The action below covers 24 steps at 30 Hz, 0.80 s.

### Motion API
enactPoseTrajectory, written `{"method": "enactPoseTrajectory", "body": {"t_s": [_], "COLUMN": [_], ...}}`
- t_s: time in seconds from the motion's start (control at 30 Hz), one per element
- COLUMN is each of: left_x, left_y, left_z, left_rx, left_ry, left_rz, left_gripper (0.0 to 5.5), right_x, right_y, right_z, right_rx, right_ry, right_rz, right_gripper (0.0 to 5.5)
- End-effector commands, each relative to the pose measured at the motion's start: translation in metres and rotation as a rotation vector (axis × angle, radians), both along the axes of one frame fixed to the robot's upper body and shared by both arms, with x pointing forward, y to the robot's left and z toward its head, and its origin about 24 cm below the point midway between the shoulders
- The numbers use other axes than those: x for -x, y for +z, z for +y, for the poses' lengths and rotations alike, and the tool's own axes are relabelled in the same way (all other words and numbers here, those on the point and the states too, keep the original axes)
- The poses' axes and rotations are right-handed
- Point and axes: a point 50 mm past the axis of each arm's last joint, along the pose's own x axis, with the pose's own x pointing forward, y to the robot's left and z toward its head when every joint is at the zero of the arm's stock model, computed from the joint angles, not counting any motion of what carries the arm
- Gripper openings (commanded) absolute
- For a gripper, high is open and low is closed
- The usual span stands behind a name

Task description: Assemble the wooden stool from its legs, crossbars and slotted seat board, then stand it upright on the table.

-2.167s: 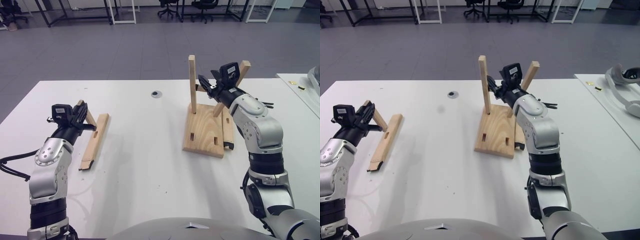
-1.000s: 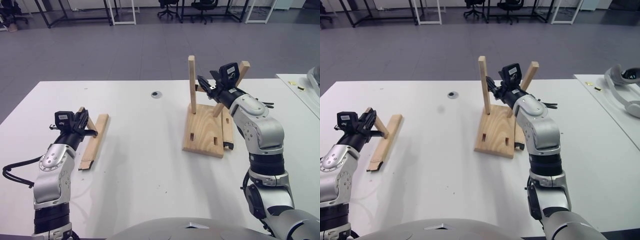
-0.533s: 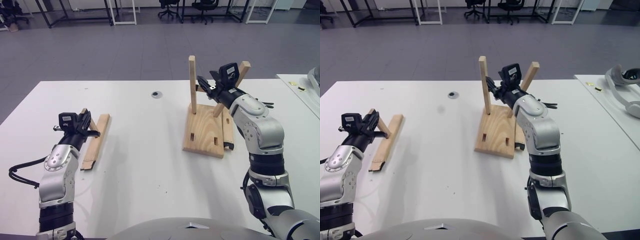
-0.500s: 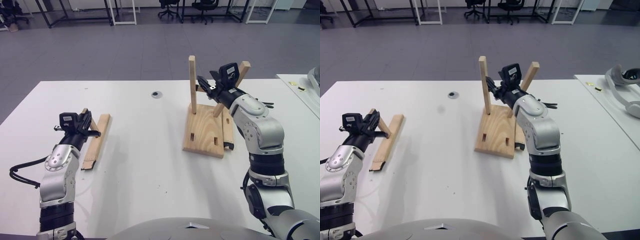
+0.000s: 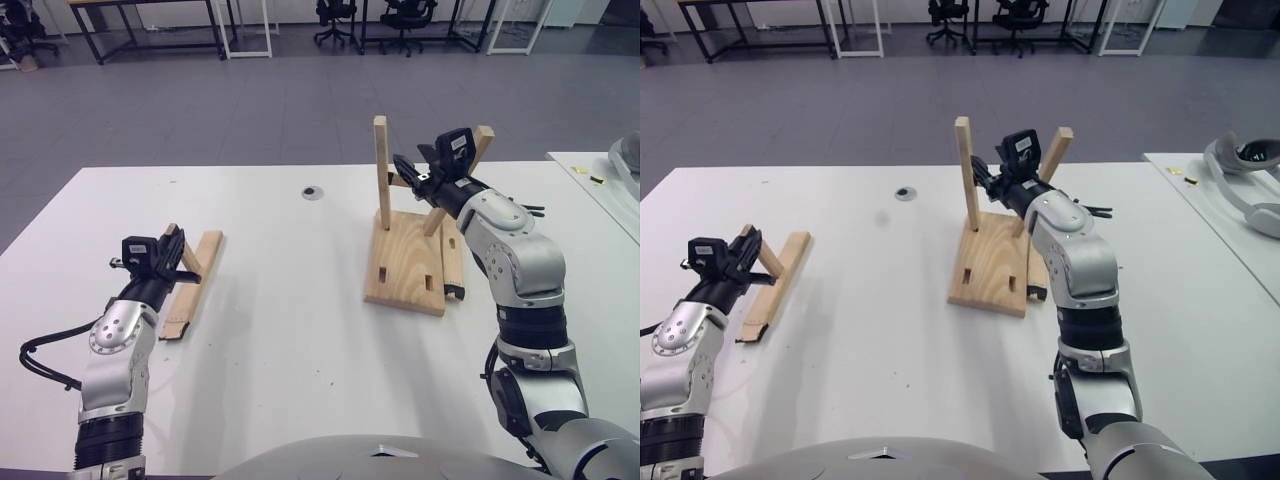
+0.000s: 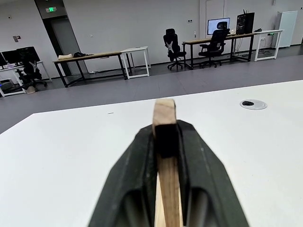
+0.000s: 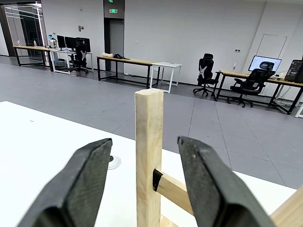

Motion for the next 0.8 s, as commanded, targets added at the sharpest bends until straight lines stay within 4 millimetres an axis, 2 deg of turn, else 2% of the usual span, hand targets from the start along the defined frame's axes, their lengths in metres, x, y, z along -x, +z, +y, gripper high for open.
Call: {"method": "enactPoseTrajectory", "body": {"t_s": [0.03, 0.3, 0.47, 0.5, 0.53, 0.8], "left_x": [0.039, 0.054, 0.047, 0.044, 0.042, 0.034], "left_y": [-0.087, -0.091, -0.081, -0.077, -0.074, -0.058], "left_z": [0.013, -0.004, -0.008, -0.008, -0.009, -0.004], "left_rx": [0.125, 0.199, 0.228, 0.192, 0.176, 0.066], "left_ry": [0.081, 0.095, 0.091, 0.085, 0.077, 0.085], "left_rz": [0.544, 0.483, 0.415, 0.395, 0.381, 0.331], "left_gripper": [0.41, 0.41, 0.41, 0.41, 0.77, 1.96], "right_x": [-0.001, -0.001, -0.002, -0.002, -0.002, 0.001], "right_y": [0.005, 0.006, 0.006, 0.006, 0.006, 0.004], "right_z": [0.005, 0.002, 0.003, 0.004, 0.004, 0.005], "right_rx": [-0.003, 0.001, 0.008, 0.008, 0.009, 0.004], "right_ry": [0.009, 0.006, 0.019, 0.02, 0.02, 0.017], "right_rz": [-0.02, -0.018, -0.013, -0.013, -0.014, -0.01], "right_gripper": [2.57, 2.57, 2.57, 2.57, 2.57, 2.57]}}
